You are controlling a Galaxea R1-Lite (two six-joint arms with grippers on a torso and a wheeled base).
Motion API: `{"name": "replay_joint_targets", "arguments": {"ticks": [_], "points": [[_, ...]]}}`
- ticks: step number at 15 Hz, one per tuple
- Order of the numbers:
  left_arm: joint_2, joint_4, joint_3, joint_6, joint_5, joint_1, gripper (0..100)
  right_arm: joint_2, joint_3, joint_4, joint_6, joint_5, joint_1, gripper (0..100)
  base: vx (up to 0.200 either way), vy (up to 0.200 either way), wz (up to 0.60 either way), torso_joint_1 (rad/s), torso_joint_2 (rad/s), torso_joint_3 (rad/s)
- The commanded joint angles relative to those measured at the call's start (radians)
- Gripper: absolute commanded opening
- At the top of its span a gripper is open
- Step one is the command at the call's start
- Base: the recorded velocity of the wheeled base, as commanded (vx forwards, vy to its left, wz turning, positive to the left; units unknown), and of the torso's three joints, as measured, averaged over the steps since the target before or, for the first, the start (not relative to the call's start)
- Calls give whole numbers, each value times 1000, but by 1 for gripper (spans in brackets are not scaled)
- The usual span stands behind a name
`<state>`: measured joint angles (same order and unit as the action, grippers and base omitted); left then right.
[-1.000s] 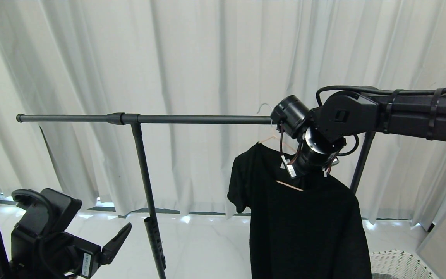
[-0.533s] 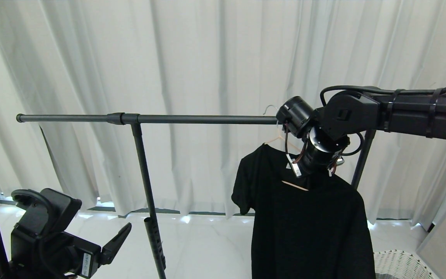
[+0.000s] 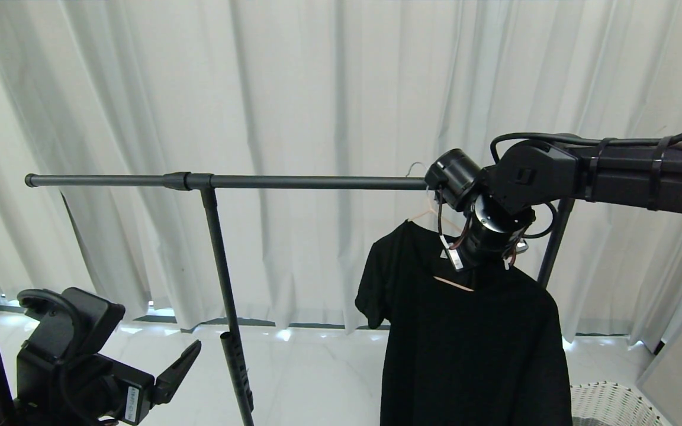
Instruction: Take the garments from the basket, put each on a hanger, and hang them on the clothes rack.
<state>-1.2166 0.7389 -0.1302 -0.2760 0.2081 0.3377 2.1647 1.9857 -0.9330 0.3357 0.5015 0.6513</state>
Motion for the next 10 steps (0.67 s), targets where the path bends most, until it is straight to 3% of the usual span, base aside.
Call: {"name": "replay_joint_targets", "arguments": {"ticks": [1, 10], "points": [[-1, 0, 1, 0, 1, 0, 100, 9, 8, 0, 0, 0, -9, 0, 0, 0, 0, 0, 0, 0], [-1, 0, 11, 0, 1, 0, 100, 29, 14, -40, 0, 0, -15, 0, 0, 0, 0, 0, 0, 0]]}}
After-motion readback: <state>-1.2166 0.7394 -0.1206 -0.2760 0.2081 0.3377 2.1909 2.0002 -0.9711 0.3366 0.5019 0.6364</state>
